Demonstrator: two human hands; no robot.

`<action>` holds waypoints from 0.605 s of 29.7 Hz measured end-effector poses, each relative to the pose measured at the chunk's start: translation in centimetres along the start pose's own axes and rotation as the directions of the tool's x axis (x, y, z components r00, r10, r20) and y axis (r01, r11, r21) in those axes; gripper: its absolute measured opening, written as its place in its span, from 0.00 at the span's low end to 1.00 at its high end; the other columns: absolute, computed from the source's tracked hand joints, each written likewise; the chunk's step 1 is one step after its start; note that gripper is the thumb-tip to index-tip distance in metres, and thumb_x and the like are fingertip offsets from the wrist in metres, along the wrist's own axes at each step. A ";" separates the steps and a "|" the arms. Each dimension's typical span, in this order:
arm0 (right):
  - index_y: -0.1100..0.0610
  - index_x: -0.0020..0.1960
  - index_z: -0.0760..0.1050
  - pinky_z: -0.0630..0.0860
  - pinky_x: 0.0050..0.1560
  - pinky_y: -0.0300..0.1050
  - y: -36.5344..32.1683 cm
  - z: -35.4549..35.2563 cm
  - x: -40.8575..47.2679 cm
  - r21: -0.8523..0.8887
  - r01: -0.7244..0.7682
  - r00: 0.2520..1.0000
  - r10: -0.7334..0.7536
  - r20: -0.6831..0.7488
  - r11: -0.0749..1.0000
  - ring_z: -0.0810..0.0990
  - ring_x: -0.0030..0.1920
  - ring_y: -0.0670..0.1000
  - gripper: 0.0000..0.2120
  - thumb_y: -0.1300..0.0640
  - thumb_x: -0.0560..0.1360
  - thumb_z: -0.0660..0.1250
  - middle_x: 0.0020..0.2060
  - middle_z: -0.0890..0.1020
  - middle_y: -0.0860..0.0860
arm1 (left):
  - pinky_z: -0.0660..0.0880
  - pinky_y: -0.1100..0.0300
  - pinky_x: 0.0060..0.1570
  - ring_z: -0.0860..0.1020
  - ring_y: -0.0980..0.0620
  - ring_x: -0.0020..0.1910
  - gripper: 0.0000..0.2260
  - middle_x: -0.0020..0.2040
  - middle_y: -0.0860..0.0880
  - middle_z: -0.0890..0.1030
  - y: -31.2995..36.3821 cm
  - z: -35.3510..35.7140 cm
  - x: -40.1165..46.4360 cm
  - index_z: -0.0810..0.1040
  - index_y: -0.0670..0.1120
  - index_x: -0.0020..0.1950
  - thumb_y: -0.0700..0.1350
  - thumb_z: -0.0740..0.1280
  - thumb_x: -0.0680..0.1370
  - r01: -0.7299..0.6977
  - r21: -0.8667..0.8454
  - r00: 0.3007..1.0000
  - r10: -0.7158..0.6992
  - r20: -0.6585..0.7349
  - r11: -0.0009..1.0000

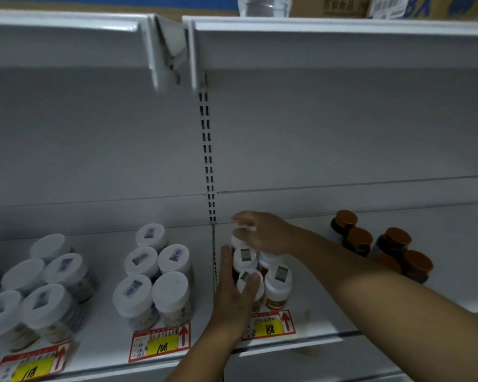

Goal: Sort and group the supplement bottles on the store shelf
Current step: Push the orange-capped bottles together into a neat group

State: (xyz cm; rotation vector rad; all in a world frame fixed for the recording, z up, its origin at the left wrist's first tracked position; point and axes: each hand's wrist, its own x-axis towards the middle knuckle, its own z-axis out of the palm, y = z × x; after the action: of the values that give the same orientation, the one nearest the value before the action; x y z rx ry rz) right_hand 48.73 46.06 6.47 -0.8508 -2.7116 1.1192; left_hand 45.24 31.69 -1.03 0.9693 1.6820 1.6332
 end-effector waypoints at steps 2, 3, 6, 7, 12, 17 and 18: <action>0.49 0.69 0.67 0.65 0.62 0.37 -0.9 -0.9 -2.3 0.157 0.041 0.983 -0.011 -0.186 0.987 0.71 0.66 0.46 0.21 0.47 0.77 0.61 0.66 0.73 0.48 | 0.53 0.62 0.73 0.53 0.63 0.75 0.26 0.77 0.61 0.52 0.1 -0.3 -0.6 0.48 0.68 0.66 0.48 0.60 0.79 -0.015 0.050 0.998 0.019 -0.067 0.999; 0.47 0.66 0.69 0.66 0.61 0.35 -1.2 -1.5 -4.1 0.222 0.104 0.959 -0.039 -0.281 0.970 0.72 0.64 0.43 0.19 0.46 0.76 0.61 0.64 0.75 0.44 | 0.49 0.60 0.74 0.49 0.63 0.76 0.25 0.77 0.63 0.47 0.3 -0.4 -0.9 0.47 0.69 0.66 0.49 0.58 0.80 -0.066 0.077 0.990 0.075 -0.121 0.995; 0.41 0.53 0.78 0.72 0.55 0.34 -0.8 -4.1 -10.8 0.318 0.321 0.803 -0.078 -0.591 0.892 0.78 0.57 0.41 0.12 0.43 0.71 0.63 0.53 0.81 0.38 | 0.52 0.62 0.74 0.53 0.64 0.75 0.26 0.76 0.66 0.55 2.3 0.2 -1.9 0.55 0.66 0.71 0.49 0.58 0.76 -0.343 0.078 0.896 0.351 -0.272 0.936; 0.43 0.48 0.80 0.73 0.53 0.33 0.0 -5.3 -13.2 0.286 0.392 0.688 -0.073 -0.722 0.874 0.80 0.54 0.42 0.09 0.45 0.71 0.63 0.50 0.83 0.39 | 0.55 0.64 0.73 0.56 0.62 0.75 0.27 0.75 0.64 0.60 3.2 1.3 -2.4 0.59 0.62 0.73 0.49 0.59 0.74 -0.409 0.017 0.878 0.399 -0.263 0.912; 0.45 0.41 0.79 0.76 0.57 0.44 8.9 -9.9 -20.2 0.335 0.473 0.225 0.255 -0.940 0.815 0.81 0.49 0.47 0.09 0.51 0.73 0.61 0.40 0.84 0.43 | 0.61 0.67 0.69 0.61 0.65 0.72 0.25 0.72 0.67 0.66 4.9 9.7 -4.6 0.65 0.63 0.71 0.63 0.61 0.73 -0.290 -0.079 0.953 0.295 0.072 0.954; 0.55 0.59 0.72 0.63 0.71 0.55 17.7 -8.6 -18.5 0.743 0.261 0.585 0.512 -0.629 0.616 0.71 0.64 0.55 0.14 0.59 0.81 0.50 0.64 0.74 0.58 | 0.62 0.88 0.40 0.65 0.88 0.46 0.17 0.55 0.77 0.63 1.7 17.1 -0.4 0.61 0.66 0.65 0.59 0.57 0.76 0.084 -0.052 0.989 -0.077 0.122 0.995; 0.56 0.65 0.69 0.63 0.71 0.53 18.7 -7.9 -18.0 0.801 0.202 0.660 0.526 -0.537 0.564 0.70 0.67 0.53 0.16 0.57 0.82 0.48 0.68 0.72 0.56 | 0.63 0.88 0.38 0.65 0.89 0.44 0.20 0.54 0.77 0.62 1.3 18.1 0.2 0.60 0.66 0.66 0.63 0.55 0.74 0.110 -0.041 0.989 -0.105 0.106 0.993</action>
State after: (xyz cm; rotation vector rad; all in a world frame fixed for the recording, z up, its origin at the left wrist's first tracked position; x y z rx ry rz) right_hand 74.71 52.33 1.94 -1.0673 -1.1894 1.4311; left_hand 60.16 41.99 -0.94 0.9083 1.5917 1.5197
